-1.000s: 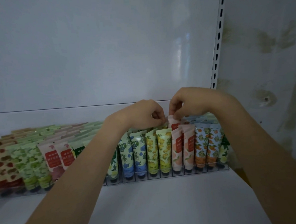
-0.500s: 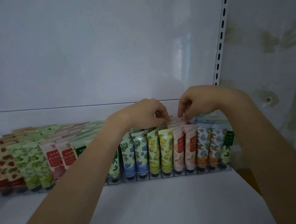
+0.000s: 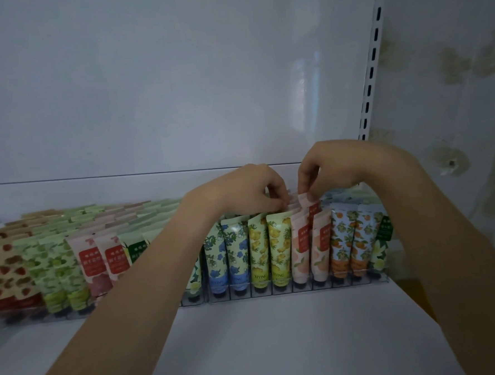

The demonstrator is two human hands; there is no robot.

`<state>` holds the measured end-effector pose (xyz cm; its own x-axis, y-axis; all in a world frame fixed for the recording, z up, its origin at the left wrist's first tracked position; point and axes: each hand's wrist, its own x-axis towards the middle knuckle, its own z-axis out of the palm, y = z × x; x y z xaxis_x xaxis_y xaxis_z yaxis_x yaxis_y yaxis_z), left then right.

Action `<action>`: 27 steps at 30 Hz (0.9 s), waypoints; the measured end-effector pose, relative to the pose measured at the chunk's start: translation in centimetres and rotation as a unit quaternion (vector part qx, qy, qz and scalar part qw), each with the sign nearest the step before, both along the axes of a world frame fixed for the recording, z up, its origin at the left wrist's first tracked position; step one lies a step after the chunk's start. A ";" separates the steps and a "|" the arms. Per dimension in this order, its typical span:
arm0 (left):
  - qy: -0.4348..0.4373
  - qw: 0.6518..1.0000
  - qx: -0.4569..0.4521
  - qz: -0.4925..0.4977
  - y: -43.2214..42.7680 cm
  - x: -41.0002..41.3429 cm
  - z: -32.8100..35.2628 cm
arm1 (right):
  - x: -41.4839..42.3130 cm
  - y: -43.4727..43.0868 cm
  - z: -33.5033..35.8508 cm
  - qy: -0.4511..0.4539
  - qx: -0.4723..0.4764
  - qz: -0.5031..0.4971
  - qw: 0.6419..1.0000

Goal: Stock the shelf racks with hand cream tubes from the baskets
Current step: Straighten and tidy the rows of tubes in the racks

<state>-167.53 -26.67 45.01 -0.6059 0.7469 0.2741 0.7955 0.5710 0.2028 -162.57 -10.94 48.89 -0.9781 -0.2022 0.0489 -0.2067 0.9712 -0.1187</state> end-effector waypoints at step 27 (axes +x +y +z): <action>0.029 0.997 -0.003 0.074 -0.4 -0.8 -0.3 | -3.1 -0.8 -2.6 0.032 -0.062 0.005 0.998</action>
<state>-168.35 -27.04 44.76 -0.6924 0.6526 0.3078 0.7132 0.6835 0.1555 -165.70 -11.78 46.24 -0.9704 -0.2000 0.1356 -0.2267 0.9477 -0.2247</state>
